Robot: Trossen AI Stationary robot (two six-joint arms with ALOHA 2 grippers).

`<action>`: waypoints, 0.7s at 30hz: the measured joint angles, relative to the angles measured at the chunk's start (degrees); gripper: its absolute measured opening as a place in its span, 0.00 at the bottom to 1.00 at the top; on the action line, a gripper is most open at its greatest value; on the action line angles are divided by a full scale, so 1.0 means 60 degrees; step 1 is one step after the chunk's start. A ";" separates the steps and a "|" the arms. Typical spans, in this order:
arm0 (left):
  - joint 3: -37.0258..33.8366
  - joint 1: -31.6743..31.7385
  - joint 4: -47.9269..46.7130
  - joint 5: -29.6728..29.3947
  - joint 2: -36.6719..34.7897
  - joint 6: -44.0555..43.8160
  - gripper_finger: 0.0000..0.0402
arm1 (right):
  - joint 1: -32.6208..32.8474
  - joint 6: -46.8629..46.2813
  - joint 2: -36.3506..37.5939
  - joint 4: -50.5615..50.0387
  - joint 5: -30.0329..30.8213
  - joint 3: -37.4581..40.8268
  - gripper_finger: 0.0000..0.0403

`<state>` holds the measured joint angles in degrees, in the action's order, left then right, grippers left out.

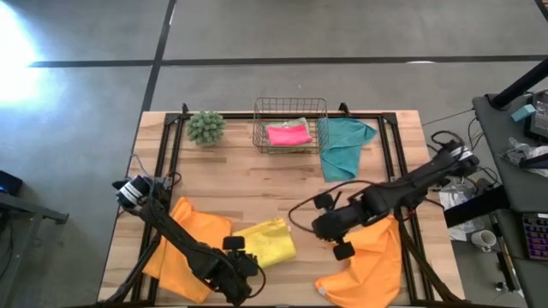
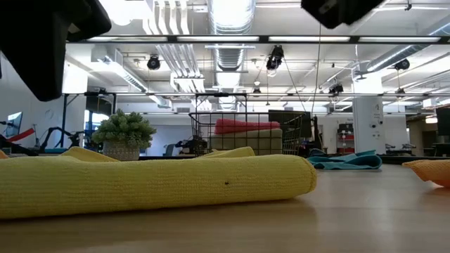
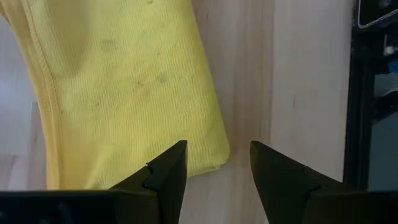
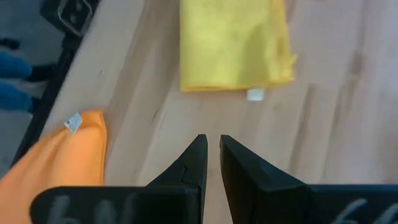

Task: Fold microfiber towels
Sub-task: Put the yellow folded towel into the wire basket

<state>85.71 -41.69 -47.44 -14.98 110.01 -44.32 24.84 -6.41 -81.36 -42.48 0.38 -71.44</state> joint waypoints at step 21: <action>-0.0140 -0.0055 0.0076 0.0246 0.0031 -0.0548 0.40 | 0.0067 0.2697 -0.2935 0.1236 -0.1558 -0.1224 0.33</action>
<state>84.87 -42.02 -46.99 -13.50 110.19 -47.61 25.24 9.77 -98.96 -35.06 -8.97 -78.78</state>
